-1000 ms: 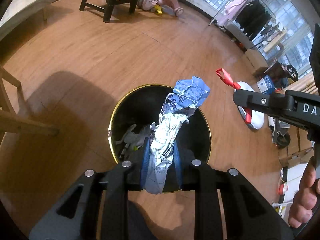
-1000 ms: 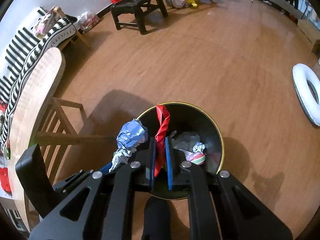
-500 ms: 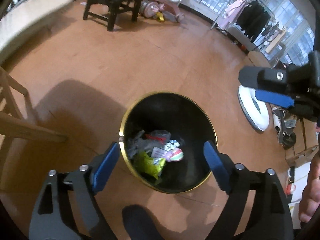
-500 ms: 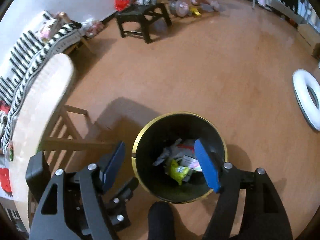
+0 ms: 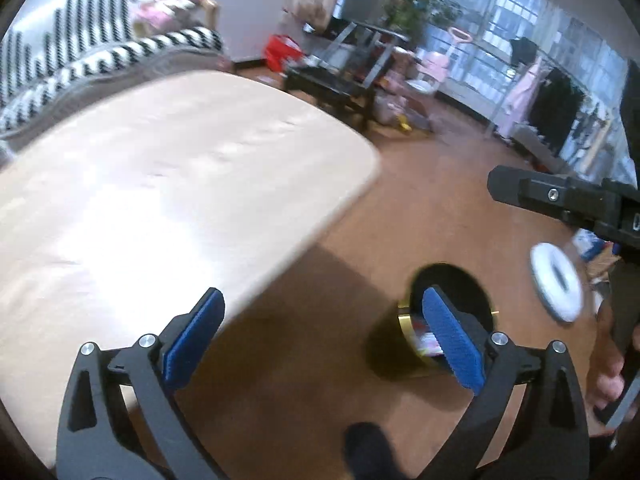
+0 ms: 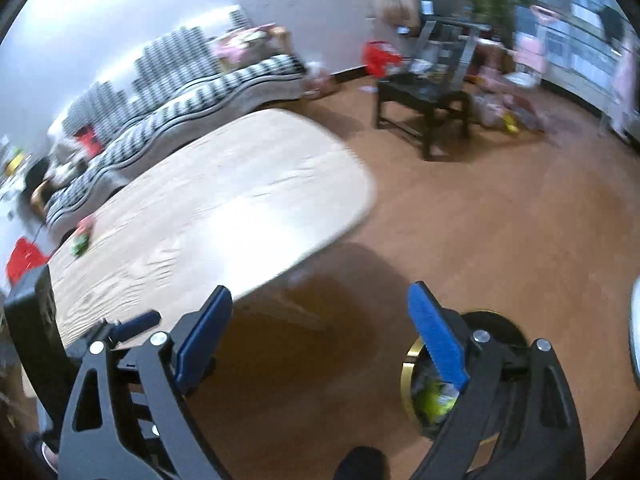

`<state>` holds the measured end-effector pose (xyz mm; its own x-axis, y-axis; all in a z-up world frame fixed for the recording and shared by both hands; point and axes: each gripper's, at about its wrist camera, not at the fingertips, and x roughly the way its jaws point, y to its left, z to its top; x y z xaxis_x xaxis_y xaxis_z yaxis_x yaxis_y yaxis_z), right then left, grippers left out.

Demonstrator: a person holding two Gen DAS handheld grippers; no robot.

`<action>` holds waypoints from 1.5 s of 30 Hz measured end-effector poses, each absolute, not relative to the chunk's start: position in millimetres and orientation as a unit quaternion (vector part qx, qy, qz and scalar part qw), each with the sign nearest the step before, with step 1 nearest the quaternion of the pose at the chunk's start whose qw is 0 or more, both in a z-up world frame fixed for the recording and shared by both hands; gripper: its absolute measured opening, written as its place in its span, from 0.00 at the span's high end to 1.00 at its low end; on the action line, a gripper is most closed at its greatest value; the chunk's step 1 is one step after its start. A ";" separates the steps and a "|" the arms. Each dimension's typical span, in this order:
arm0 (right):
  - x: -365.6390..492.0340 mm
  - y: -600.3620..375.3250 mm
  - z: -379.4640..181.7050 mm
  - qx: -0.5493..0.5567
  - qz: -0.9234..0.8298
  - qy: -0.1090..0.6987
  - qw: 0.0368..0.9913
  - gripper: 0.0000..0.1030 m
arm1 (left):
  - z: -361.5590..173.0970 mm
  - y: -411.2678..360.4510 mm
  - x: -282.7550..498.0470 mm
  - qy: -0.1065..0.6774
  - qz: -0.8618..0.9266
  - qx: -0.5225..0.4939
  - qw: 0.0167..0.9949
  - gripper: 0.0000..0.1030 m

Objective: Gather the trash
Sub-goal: 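Return both tools to the table above the remaining trash, then grasp the pale green car shell with the left tool while the right tool grasps the red cigarette box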

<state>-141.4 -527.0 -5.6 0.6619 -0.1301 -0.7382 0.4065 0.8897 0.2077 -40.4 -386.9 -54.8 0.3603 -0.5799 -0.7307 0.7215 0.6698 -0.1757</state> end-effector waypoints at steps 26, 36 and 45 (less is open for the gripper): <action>58.2 -228.5 -18.4 0.100 0.075 0.435 0.892 0.16 | -33.3 -34.5 65.0 0.391 -0.114 0.021 0.913 0.06; 98.8 -173.6 -33.4 0.081 0.103 0.450 0.884 0.16 | -59.8 2.2 85.7 0.403 -0.084 0.021 0.911 0.06; 197.5 -126.6 -42.0 0.064 0.103 0.461 0.879 0.16 | -83.1 7.8 131.0 0.429 -0.098 0.017 0.898 0.06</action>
